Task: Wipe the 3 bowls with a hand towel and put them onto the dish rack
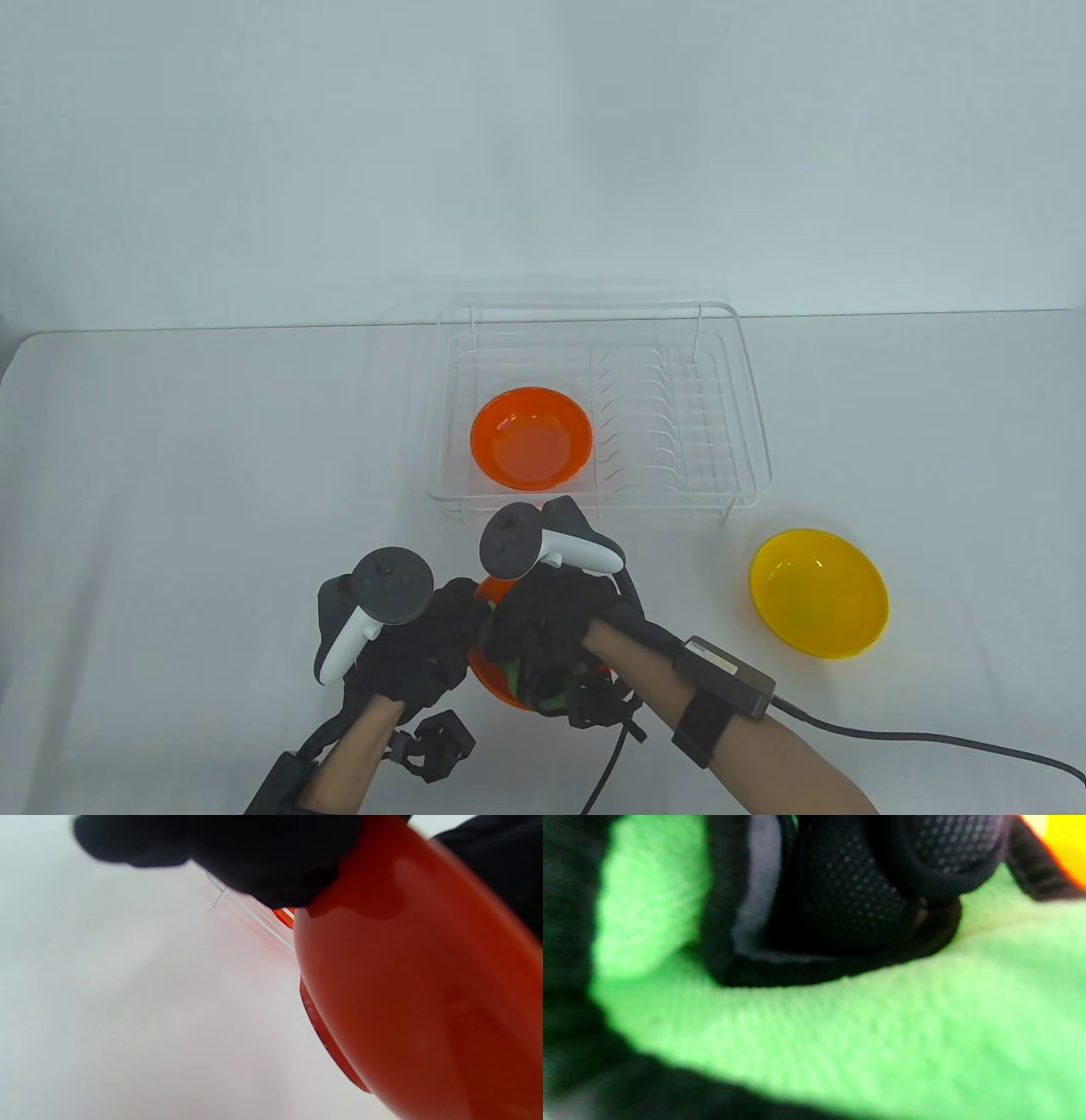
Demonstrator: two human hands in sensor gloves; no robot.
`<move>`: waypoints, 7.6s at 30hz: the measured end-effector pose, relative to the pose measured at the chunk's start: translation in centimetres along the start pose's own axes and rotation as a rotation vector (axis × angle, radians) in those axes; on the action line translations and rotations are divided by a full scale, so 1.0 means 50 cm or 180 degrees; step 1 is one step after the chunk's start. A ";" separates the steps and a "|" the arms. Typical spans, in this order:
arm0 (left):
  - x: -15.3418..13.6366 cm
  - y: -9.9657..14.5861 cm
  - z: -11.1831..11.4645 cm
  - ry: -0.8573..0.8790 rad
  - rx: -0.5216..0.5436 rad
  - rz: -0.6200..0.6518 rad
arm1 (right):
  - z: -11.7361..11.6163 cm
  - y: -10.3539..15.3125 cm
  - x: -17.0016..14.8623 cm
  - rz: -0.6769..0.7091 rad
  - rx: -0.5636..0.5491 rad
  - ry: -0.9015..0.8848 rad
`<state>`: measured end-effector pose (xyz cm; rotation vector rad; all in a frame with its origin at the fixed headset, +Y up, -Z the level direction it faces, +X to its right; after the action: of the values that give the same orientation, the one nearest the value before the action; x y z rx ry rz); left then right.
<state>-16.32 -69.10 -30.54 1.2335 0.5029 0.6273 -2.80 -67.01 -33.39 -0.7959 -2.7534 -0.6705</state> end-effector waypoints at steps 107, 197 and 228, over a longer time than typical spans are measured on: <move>0.041 -0.420 -0.082 -0.0682 0.0562 -0.1362 | -0.070 0.294 -0.333 -0.0575 -0.2617 -0.0500; 0.100 -0.014 0.063 -0.0202 0.0017 0.0723 | -0.002 0.411 -0.510 -0.1938 -0.2746 -0.0705; 0.101 -0.020 0.052 -0.0220 0.0100 0.0689 | -0.033 0.350 -0.689 -0.2132 -0.2109 -0.1294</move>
<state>-10.74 -67.71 -30.93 1.3455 0.3247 0.7591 35.63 -70.34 -36.06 -0.0437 -3.1884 -1.7816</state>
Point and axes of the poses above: the tracker on the back of each hand, its own x axis roughly to the thumb side, its own y axis roughly from the fingertips to the wrist, z = x × y, the point moved 1 cm from there along -y, roughly from the wrist to the fingertips, and after that the axes turned 8 degrees about x, right-handed, at the moved point
